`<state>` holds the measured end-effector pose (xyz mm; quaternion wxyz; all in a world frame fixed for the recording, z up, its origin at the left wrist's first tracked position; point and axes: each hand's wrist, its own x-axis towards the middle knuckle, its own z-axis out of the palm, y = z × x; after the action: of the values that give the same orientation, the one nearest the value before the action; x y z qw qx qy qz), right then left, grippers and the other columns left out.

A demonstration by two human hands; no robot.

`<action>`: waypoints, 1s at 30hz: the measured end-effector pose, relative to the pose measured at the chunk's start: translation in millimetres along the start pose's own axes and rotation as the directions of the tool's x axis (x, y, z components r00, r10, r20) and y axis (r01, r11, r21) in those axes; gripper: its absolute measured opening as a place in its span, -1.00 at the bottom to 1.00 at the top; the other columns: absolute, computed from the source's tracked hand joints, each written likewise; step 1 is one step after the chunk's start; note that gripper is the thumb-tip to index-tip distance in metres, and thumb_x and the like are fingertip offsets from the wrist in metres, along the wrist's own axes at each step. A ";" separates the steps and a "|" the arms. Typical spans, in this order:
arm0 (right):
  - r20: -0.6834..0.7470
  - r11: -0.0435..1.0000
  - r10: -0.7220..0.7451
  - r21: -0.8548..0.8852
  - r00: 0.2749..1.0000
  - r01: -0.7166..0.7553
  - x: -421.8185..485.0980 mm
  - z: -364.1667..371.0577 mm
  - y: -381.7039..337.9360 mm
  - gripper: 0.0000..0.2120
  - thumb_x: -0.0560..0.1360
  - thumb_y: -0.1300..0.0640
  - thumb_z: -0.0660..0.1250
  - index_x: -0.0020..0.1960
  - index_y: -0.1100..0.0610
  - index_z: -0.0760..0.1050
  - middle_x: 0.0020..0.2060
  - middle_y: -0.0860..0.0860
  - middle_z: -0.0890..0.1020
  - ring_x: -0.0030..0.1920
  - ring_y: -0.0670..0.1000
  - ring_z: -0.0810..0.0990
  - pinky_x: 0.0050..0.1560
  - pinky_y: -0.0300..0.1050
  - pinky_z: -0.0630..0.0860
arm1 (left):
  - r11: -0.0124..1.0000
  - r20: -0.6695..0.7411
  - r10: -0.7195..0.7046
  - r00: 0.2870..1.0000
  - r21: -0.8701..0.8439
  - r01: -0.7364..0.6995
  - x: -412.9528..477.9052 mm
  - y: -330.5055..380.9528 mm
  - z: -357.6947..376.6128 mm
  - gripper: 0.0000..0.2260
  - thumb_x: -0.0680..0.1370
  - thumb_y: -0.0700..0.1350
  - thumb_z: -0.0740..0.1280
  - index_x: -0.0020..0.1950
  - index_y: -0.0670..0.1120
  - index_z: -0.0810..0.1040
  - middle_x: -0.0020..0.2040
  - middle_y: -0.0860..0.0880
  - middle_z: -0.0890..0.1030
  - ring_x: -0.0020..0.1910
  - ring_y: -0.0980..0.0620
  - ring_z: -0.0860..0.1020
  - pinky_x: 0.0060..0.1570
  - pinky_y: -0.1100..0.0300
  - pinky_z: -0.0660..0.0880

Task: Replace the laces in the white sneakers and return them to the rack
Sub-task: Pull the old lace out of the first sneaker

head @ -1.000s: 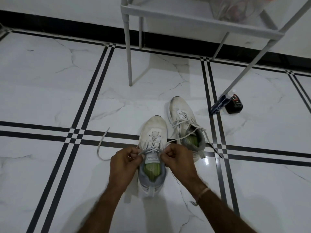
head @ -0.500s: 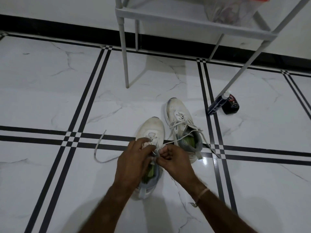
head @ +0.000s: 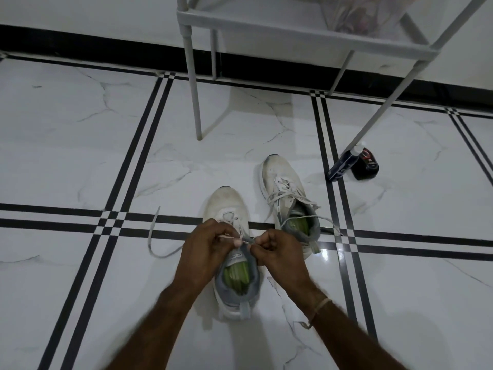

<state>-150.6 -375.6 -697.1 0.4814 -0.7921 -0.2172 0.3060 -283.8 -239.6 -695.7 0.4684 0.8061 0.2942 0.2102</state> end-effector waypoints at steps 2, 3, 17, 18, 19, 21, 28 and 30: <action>0.000 1.000 0.004 -0.008 1.000 -0.004 -0.3 0.2 -2.2 -0.85 0.41 0.26 0.57 -0.23 0.13 0.60 -0.38 0.03 0.67 -0.33 0.03 0.66 -0.23 0.13 0.69 | 1.000 -0.008 -0.009 1.000 0.013 0.009 2.5 0.8 0.4 -0.92 0.46 0.01 0.48 -0.18 0.03 0.67 -0.21 0.09 0.63 -0.15 0.12 0.60 -0.16 0.29 0.48; -0.001 1.000 0.005 -0.008 1.000 -0.005 -0.7 0.9 -3.9 -0.83 0.41 0.27 0.56 -0.24 0.13 0.59 -0.40 0.01 0.65 -0.36 0.00 0.64 -0.26 0.10 0.69 | 0.991 -0.036 -0.099 0.994 -0.095 0.095 3.1 4.5 2.6 -0.90 0.50 -0.04 0.47 -0.20 0.01 0.65 -0.22 0.07 0.63 -0.18 0.12 0.60 -0.18 0.30 0.48; 0.009 0.995 0.051 0.080 0.999 -0.051 -3.2 8.2 -6.7 -0.83 0.42 0.33 0.53 -0.23 0.29 0.54 -0.38 0.14 0.63 -0.36 0.02 0.64 -0.29 0.06 0.69 | 0.959 0.028 0.156 0.987 0.235 -0.158 2.3 6.1 0.5 -0.83 0.55 -0.09 0.41 -0.22 -0.02 0.50 -0.30 0.10 0.46 -0.29 0.12 0.44 -0.28 0.22 0.33; 0.007 0.995 0.051 0.080 0.999 -0.052 -3.8 9.1 -7.4 -0.82 0.42 0.32 0.54 -0.24 0.28 0.54 -0.39 0.11 0.63 -0.37 0.02 0.64 -0.28 0.10 0.70 | 0.998 -0.068 0.025 0.997 0.064 -0.021 0.1 8.5 4.1 -0.81 0.56 -0.15 0.42 -0.24 -0.06 0.51 -0.31 0.05 0.49 -0.28 0.11 0.46 -0.26 0.24 0.36; 0.002 0.995 0.054 0.081 0.999 -0.054 -4.0 9.5 -8.1 -0.82 0.42 0.32 0.54 -0.25 0.26 0.54 -0.40 0.09 0.62 -0.37 0.01 0.63 -0.28 0.12 0.70 | 0.962 -0.141 -0.195 0.971 -0.220 0.162 -0.2 11.6 6.1 -0.80 0.58 -0.19 0.40 -0.24 -0.09 0.51 -0.30 -0.02 0.53 -0.27 0.10 0.48 -0.24 0.26 0.41; -0.002 0.995 0.059 0.085 0.998 -0.058 -3.7 9.2 -8.0 -0.81 0.43 0.32 0.54 -0.25 0.22 0.55 -0.40 0.06 0.62 -0.37 0.01 0.63 -0.27 0.13 0.70 | 0.535 -0.078 -0.608 0.790 -0.776 0.334 5.4 14.9 5.8 -0.79 0.62 -0.27 0.29 -0.21 -0.11 0.49 -0.28 -0.08 0.56 -0.26 0.05 0.51 -0.28 0.25 0.49; 0.017 0.996 0.061 0.057 0.998 -0.062 -3.2 5.8 -9.9 -0.80 0.42 0.34 0.52 -0.26 0.17 0.54 -0.41 0.02 0.62 -0.36 0.03 0.65 -0.25 0.16 0.70 | 0.987 0.034 -0.126 0.991 -0.097 0.129 -0.6 12.8 0.1 -0.87 0.64 -0.08 0.31 -0.09 0.02 0.42 -0.22 0.10 0.56 -0.25 0.19 0.52 -0.21 0.26 0.44; 0.014 0.997 0.054 0.051 0.998 -0.055 -3.3 4.8 -10.4 -0.82 0.41 0.34 0.52 -0.25 0.18 0.55 -0.40 0.05 0.63 -0.35 0.04 0.66 -0.25 0.17 0.70 | 0.960 0.148 0.132 0.980 0.227 -0.163 0.8 4.0 -1.4 -0.88 0.57 0.02 0.37 -0.10 0.09 0.46 -0.21 0.17 0.53 -0.19 0.15 0.48 -0.20 0.24 0.37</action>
<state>-156.8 -370.1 -688.5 0.4915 -0.7832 -0.1907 0.3297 -283.0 -239.7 -691.5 0.3698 0.8882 0.2247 0.1545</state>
